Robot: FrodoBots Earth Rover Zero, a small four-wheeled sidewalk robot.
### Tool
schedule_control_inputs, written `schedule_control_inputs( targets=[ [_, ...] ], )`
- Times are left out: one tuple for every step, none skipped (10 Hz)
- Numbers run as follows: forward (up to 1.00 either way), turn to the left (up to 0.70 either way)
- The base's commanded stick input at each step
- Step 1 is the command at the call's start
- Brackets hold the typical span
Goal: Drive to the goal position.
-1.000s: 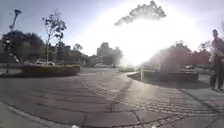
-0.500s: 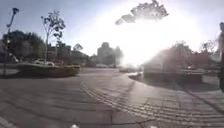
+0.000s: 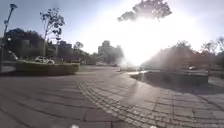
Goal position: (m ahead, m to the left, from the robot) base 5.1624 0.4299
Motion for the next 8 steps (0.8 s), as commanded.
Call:
schedule_control_inputs(
  targets=[
    [0.63, 0.00],
    [0.63, 0.00],
    [0.63, 0.00],
    [0.63, 0.00],
    [0.63, 0.00],
    [0.63, 0.00],
    [0.63, 0.00],
    [0.63, 0.00]
  ],
)
